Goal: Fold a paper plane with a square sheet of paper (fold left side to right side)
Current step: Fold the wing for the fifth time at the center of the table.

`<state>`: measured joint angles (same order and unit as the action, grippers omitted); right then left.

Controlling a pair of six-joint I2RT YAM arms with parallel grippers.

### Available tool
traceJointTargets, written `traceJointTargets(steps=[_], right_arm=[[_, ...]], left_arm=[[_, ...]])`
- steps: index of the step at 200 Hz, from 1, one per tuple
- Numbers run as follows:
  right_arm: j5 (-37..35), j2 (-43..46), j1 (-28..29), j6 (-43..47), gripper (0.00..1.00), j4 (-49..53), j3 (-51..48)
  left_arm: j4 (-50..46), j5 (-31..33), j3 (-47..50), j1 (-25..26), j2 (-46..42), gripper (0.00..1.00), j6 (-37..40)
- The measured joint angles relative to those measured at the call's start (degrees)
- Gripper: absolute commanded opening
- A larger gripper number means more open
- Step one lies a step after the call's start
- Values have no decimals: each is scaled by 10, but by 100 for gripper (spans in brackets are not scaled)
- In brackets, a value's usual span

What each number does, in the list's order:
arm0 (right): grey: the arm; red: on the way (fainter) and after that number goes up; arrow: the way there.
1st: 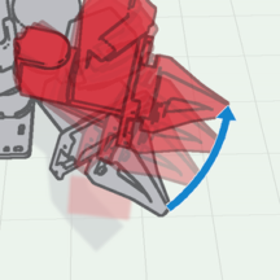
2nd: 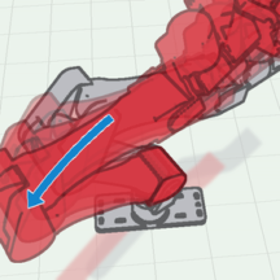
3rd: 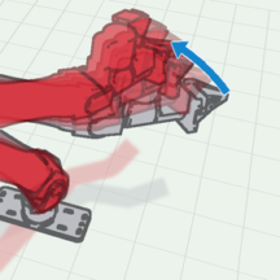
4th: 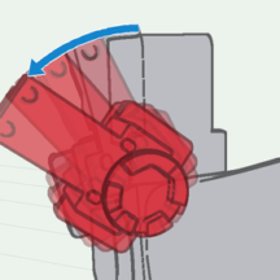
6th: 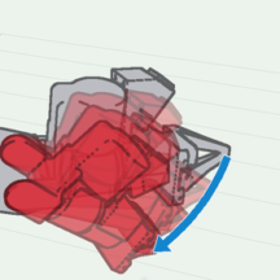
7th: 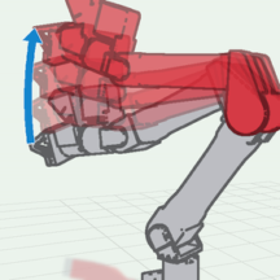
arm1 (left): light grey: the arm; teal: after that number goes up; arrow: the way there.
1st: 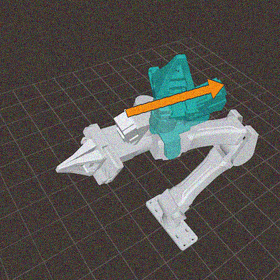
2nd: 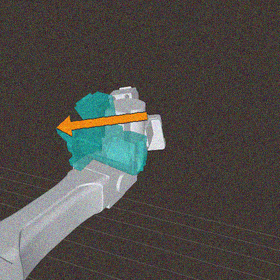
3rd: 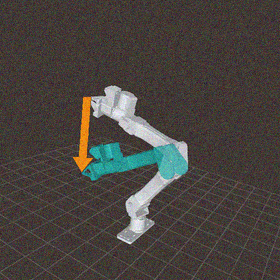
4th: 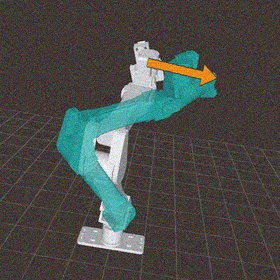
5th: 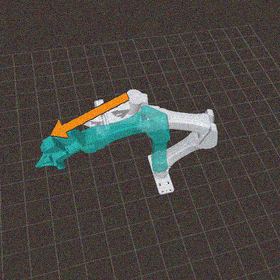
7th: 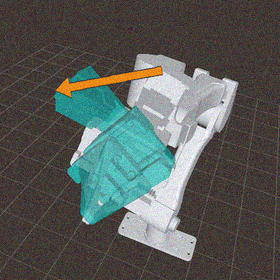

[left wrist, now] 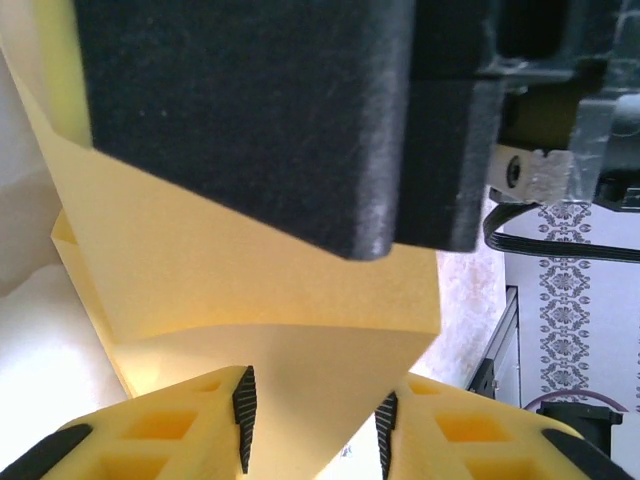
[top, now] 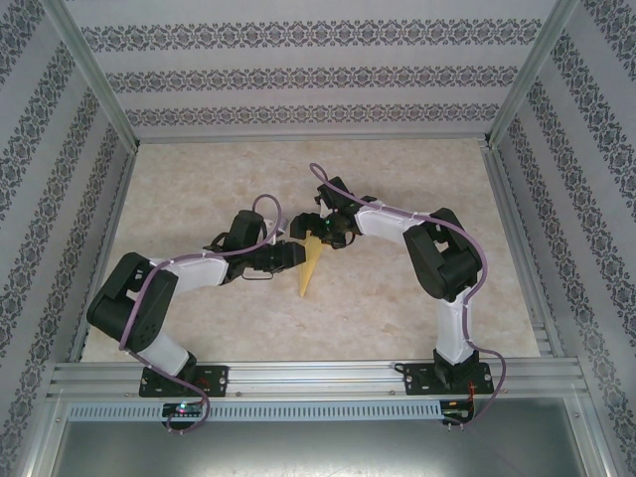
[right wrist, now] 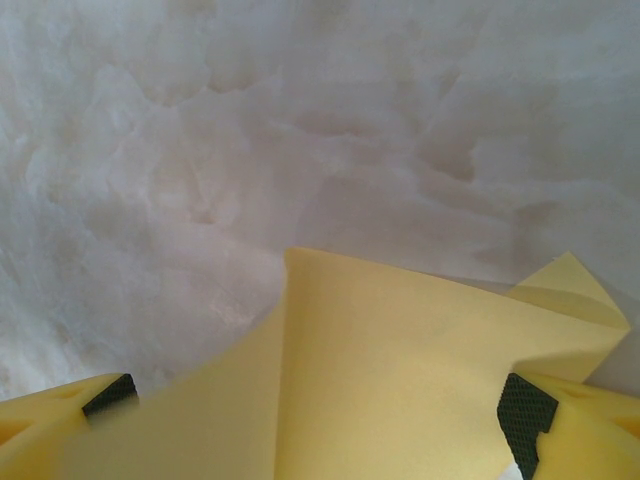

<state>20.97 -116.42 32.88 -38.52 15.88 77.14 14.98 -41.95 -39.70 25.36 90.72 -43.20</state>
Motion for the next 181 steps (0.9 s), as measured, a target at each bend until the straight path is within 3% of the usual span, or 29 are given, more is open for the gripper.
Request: traceJointTargets(steps=[77, 181], right_arm=[[0, 0, 0, 3, 96, 0, 0], [0, 0, 0, 13, 95, 2, 0]], left_arm=[[-17, 11, -2, 0, 10, 8, 14], [-13, 1, -12, -11, 70, 2, 32]])
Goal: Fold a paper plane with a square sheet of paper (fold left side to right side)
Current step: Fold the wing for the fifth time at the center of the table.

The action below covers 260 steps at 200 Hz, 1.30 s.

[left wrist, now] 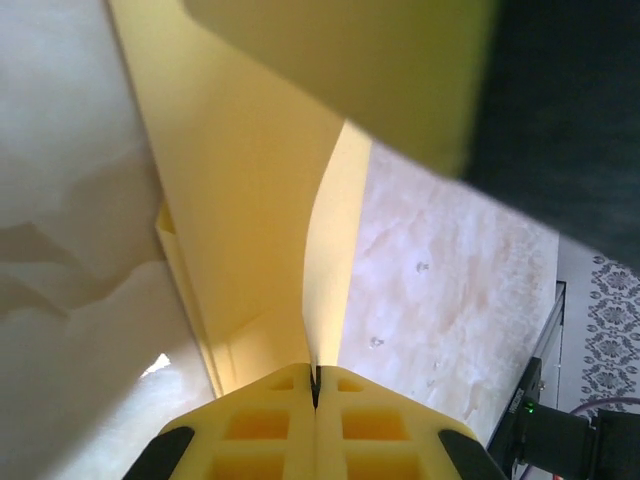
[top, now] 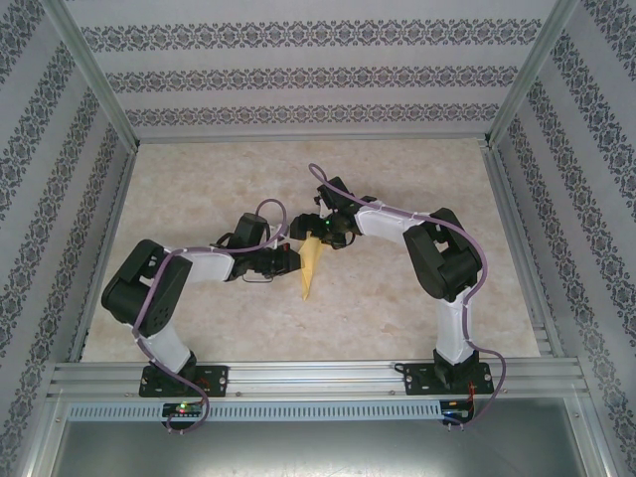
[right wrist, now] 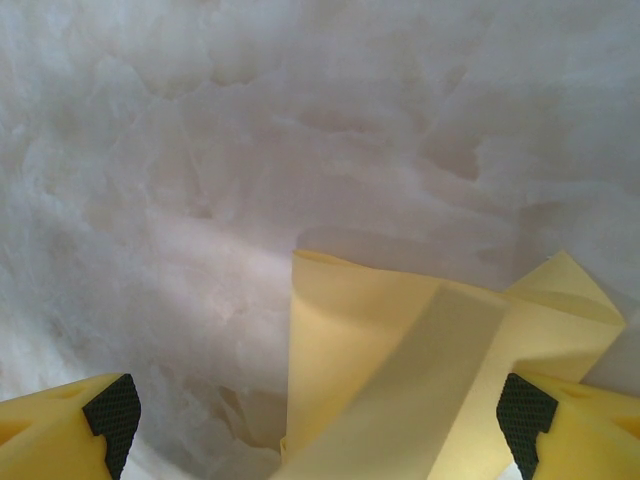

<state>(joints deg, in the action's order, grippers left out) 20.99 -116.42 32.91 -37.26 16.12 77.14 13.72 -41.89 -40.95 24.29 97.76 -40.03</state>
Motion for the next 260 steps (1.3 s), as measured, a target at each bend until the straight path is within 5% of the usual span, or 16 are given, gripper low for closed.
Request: traceJointTargets(steps=[260], right_arm=[[-11, -1, 3, 11, 95, 23, 7]], left_arm=[[37, -44, -19, -17, 66, 1, 15]])
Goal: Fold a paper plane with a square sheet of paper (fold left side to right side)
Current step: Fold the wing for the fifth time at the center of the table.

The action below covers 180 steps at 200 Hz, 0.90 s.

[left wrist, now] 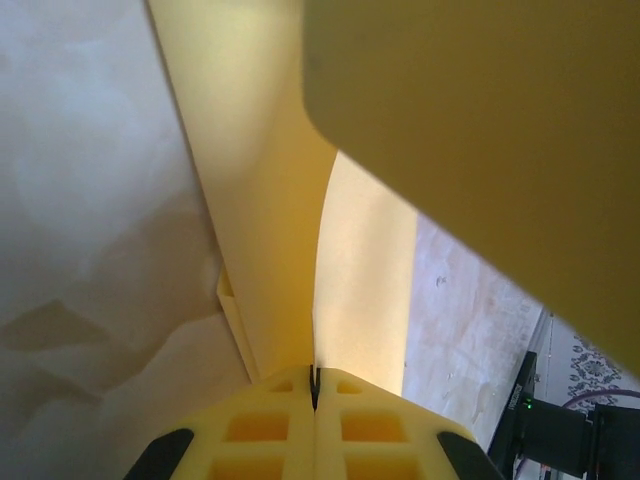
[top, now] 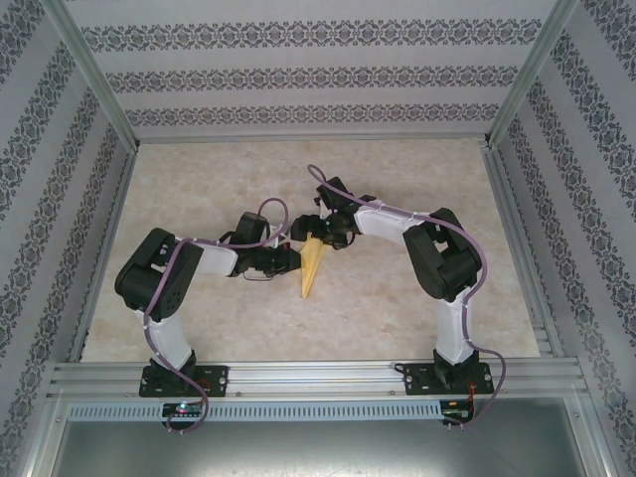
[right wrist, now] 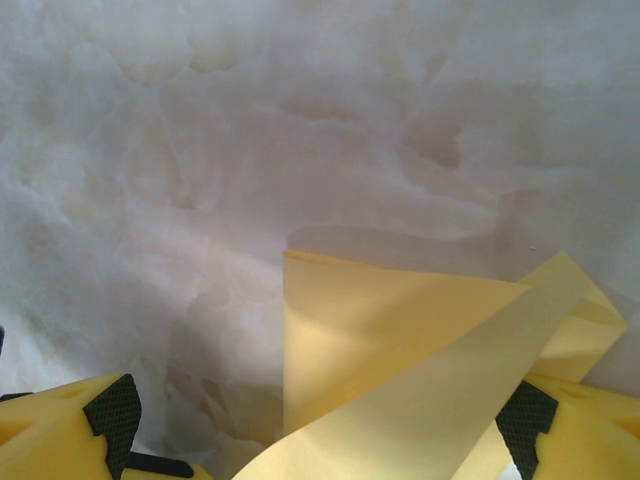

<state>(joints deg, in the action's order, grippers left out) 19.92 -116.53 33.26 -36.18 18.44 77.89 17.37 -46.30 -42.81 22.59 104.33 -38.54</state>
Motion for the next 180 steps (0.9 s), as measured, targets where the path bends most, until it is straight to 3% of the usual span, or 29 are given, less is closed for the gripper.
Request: traceJointTargets(steps=[180], right_arm=[[0, 0, 0, 0, 96, -2, 0]], left_arm=[[-6, 2, 0, 4, -12, 3, -2]])
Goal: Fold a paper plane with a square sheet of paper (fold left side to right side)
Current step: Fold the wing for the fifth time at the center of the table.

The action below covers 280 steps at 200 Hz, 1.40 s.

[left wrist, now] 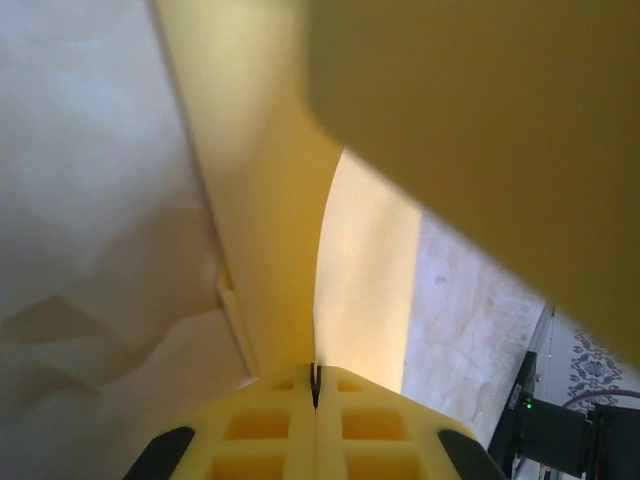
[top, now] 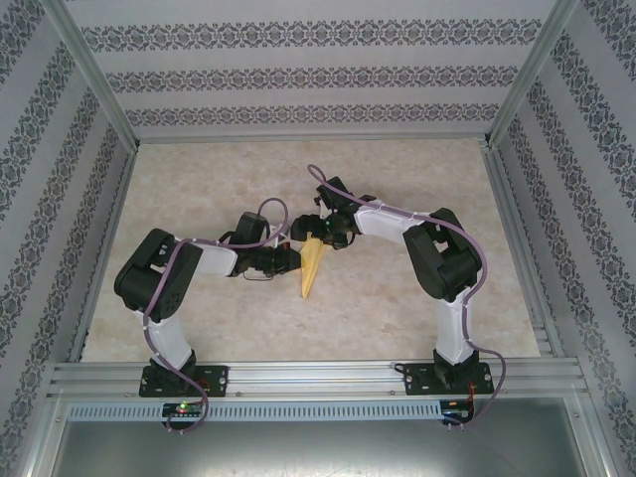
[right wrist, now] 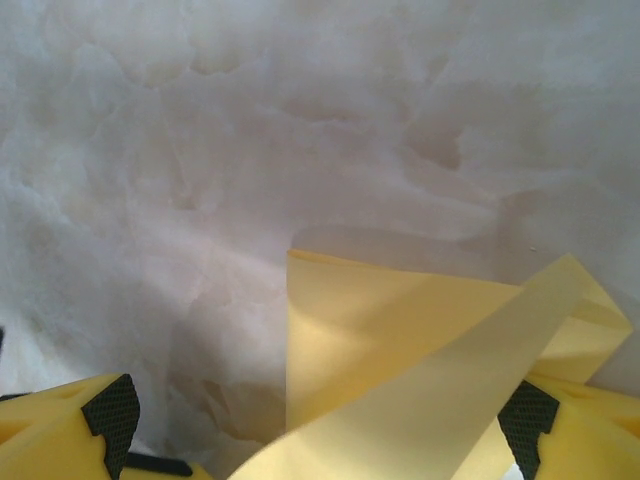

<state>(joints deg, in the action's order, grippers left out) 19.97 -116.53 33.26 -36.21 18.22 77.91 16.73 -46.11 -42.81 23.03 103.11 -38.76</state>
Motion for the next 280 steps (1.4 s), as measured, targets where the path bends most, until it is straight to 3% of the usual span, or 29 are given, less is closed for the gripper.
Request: traceJointTargets(steps=[182, 211, 249, 280], right_arm=[[-1, 0, 0, -10, 96, -2, -1], [-3, 0, 0, -12, 85, -6, -4], [-2, 1, -2, -11, 79, -14, -10], [1, 1, -1, -14, 69, -24, -17]], left_arm=[[9, 20, 0, 14, -3, 3, -5], [13, 20, 0, 18, 4, 3, -6], [13, 20, 0, 24, 7, 3, -7], [12, 19, 0, 29, 7, 3, -7]])
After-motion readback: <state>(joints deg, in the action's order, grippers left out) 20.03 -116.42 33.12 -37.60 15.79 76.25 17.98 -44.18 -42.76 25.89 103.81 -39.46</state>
